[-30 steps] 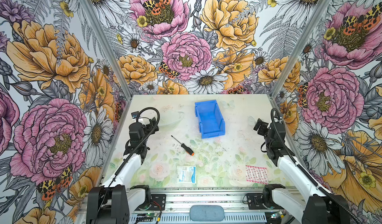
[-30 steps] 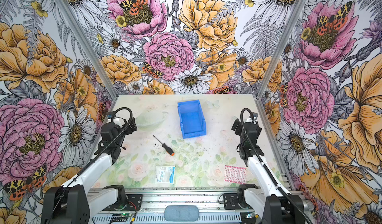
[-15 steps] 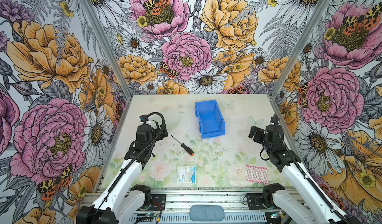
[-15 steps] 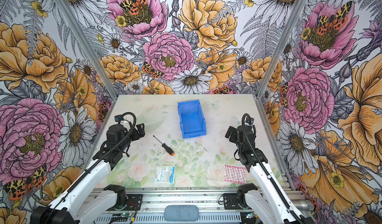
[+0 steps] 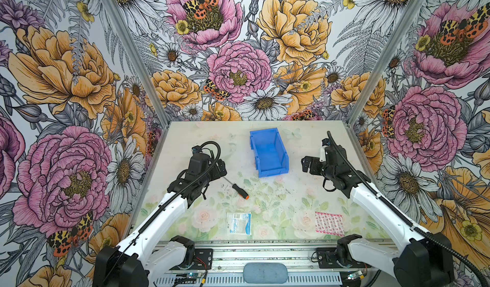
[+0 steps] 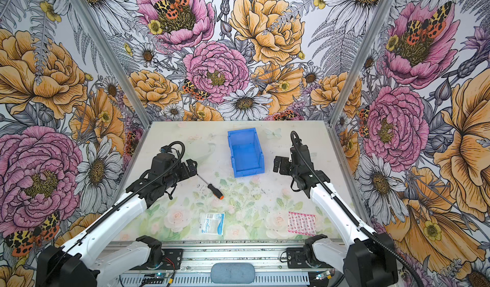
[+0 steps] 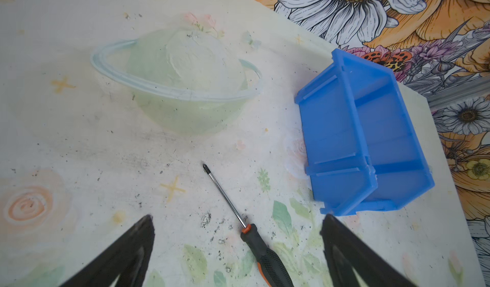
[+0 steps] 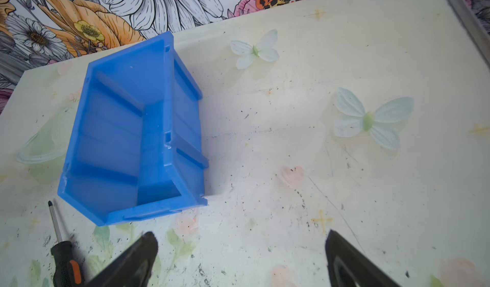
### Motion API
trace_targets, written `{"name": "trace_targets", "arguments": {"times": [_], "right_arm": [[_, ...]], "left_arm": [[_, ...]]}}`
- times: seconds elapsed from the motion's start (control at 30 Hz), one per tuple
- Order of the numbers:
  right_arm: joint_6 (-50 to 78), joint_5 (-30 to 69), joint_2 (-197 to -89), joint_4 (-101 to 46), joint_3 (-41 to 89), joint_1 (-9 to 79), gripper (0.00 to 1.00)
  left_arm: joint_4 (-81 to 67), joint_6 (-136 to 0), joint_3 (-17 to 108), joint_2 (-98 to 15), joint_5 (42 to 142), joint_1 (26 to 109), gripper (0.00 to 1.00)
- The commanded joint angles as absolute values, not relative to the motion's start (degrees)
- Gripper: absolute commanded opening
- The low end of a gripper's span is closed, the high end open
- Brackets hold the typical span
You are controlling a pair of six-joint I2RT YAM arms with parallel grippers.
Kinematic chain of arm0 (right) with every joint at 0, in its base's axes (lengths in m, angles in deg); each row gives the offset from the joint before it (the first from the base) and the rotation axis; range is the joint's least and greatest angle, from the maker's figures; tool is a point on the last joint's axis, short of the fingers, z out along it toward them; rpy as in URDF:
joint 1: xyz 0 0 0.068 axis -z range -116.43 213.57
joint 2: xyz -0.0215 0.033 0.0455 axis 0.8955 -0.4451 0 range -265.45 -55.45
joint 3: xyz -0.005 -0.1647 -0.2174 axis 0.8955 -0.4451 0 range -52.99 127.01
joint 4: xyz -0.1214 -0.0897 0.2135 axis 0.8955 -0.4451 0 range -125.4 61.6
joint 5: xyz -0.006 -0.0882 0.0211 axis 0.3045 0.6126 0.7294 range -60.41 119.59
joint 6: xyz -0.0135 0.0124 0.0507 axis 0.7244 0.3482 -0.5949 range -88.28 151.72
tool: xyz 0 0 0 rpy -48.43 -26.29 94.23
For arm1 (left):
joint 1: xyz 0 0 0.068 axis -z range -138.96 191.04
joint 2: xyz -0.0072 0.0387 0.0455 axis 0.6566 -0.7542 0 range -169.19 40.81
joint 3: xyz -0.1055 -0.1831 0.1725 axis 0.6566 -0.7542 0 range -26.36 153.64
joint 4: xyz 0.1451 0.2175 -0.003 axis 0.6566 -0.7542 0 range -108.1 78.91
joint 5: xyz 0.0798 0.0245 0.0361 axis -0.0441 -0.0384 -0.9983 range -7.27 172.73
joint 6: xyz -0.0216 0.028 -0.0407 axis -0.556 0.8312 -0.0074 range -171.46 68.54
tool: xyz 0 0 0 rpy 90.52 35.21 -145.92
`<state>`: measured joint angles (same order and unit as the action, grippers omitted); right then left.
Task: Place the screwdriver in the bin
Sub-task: 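Reach the left gripper down over the screwdriver handle while the right arm lifts forward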
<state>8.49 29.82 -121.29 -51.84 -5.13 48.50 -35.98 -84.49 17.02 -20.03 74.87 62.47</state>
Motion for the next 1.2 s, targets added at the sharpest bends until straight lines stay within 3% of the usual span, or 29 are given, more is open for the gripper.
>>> {"name": "trace_targets", "arguments": {"times": [0.0,0.33,0.87,1.17], "right_arm": [[11.5,25.6,-122.7,-52.2,-3.3,47.7,0.99],[11.9,23.4,-123.3,-52.9,-3.2,45.7,1.0],[17.3,21.0,-123.0,-53.5,-3.0,44.1,1.0],[17.8,21.9,-122.0,-53.5,-4.1,44.0,0.99]], "left_arm": [[-39.7,-92.5,18.8,-23.1,71.4,65.6,0.99],[-40.2,-105.4,22.3,-35.3,66.6,74.5,0.99],[-42.6,-112.1,29.0,-50.9,63.7,82.8,0.93],[-45.8,-115.3,29.7,-55.4,62.2,85.2,0.78]]}}
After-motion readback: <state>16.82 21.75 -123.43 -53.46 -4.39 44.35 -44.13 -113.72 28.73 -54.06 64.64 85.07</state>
